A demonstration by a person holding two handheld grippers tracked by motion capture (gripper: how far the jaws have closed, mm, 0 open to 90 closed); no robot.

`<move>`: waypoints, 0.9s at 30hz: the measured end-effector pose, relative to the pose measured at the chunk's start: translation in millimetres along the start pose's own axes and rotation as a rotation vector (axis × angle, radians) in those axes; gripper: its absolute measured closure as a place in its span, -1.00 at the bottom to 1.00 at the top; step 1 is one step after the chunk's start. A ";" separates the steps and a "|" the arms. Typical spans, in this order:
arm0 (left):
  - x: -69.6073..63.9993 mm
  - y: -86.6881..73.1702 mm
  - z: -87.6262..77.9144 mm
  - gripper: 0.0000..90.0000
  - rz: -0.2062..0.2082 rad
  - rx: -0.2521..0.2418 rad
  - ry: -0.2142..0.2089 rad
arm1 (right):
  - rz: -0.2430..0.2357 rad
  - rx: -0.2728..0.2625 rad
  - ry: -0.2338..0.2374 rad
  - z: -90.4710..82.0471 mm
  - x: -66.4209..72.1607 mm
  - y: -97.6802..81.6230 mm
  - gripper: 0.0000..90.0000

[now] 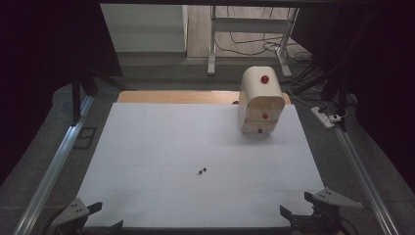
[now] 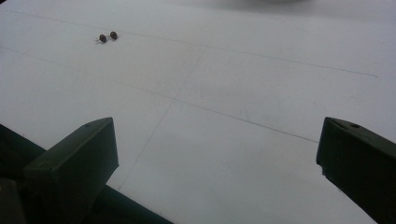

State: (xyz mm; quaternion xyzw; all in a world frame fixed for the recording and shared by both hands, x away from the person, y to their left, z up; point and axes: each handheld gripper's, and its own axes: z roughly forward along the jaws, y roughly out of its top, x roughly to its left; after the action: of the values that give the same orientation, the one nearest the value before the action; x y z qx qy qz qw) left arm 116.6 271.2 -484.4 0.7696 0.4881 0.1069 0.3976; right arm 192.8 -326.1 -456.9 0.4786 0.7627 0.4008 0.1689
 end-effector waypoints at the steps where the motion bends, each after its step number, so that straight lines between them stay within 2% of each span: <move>1: -0.2 0.2 0.1 -0.91 0.007 0.002 -0.005 | 0.000 0.003 0.001 0.2 0.0 0.0 -1.00; 8: -1.2 0.7 1.7 -0.91 0.021 0.019 -0.014 | 0.000 0.013 0.000 1.1 0.6 0.3 -1.00; 19: -2.1 1.1 2.8 -0.91 0.029 0.034 -0.008 | -0.050 0.064 0.004 6.0 5.3 1.7 -1.00; 27: -3.3 1.6 3.6 -0.91 0.037 0.042 -0.001 | -0.066 0.069 0.003 6.5 6.8 2.0 -1.00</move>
State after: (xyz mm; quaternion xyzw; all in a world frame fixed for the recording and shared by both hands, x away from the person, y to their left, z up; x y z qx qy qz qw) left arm 118.1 266.4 -484.9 0.7866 0.4759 0.1037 0.3796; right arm 194.9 -316.9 -458.5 0.4583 0.7916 0.3693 0.1642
